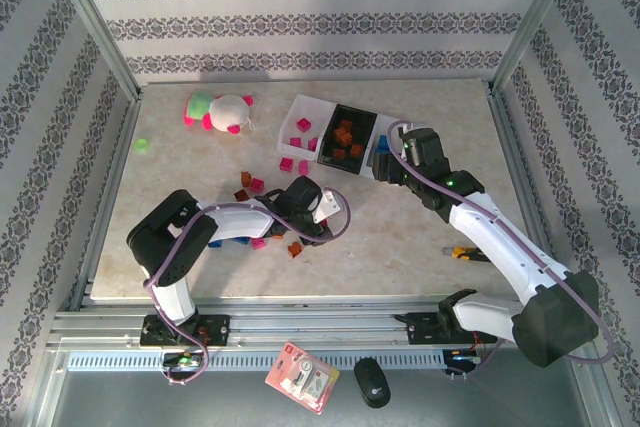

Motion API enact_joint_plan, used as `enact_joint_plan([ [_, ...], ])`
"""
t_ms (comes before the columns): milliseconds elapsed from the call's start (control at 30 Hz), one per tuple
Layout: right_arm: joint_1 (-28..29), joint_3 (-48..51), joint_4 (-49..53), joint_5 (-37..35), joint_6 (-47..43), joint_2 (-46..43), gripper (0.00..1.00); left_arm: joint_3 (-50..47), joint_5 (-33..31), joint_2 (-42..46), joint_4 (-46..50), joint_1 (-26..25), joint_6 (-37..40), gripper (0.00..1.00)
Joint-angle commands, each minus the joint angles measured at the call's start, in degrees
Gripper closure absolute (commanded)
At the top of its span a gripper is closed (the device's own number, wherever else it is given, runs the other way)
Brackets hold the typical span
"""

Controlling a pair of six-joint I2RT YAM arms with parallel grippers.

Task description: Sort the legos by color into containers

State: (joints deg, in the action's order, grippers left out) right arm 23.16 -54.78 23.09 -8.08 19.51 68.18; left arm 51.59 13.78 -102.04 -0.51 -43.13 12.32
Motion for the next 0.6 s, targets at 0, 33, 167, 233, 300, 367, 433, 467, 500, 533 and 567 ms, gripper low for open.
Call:
enact_joint_plan([
  [0, 0.42, 0.05, 0.47, -0.33, -0.13, -0.60, 0.21, 0.84, 1.30, 0.21, 0.36, -0.67, 0.14, 0.63],
  [33, 0.40, -0.02, 0.40, -0.28, -0.16, -0.59, 0.20, 0.82, 1.40, 0.39, 0.32, -0.69, -0.04, 0.69],
  [167, 0.40, -0.49, 0.12, 0.84, 0.00, -0.73, 0.20, 0.10, 1.31, 1.95, 0.01, -0.72, -0.80, 0.80],
  [233, 0.33, -0.37, -0.35, 3.34, -0.31, -1.07, 0.19, -0.71, 1.17, 3.64, -0.90, -0.64, -1.47, 0.79],
  [300, 0.26, 0.06, -1.01, 6.95, -0.70, -1.42, 0.17, -1.55, 0.67, 5.75, -2.62, -0.43, -2.70, 0.79],
  [367, 0.27, 1.00, -2.37, 10.43, -0.42, -2.02, 0.17, -1.90, 0.69, 7.46, -4.51, 0.29, -4.61, 0.80],
  [433, 0.30, 2.36, -4.61, 14.57, 0.08, -3.05, 0.16, -1.75, 0.57, 8.44, -6.44, 1.34, -6.14, 0.81],
  [467, 0.37, 3.01, -5.48, 16.04, 0.23, -3.46, 0.16, -1.47, 0.34, 8.68, -7.27, 1.86, -6.61, 0.81],
  [500, 0.40, 3.59, -6.56, 18.03, 0.21, -3.93, 0.16, -1.04, 0.01, 8.78, -7.79, 2.61, -7.12, 0.81],
  [533, 0.53, 4.04, -7.27, 19.53, -0.06, -4.37, 0.16, -0.42, -0.37, 8.57, -8.24, 3.40, -7.60, 0.82],
  [567, 0.68, 4.36, -7.76, 20.65, -0.42, -4.70, 0.16, 0.30, -0.71, 8.41, -8.39, 4.26, -7.90, 0.82],
])
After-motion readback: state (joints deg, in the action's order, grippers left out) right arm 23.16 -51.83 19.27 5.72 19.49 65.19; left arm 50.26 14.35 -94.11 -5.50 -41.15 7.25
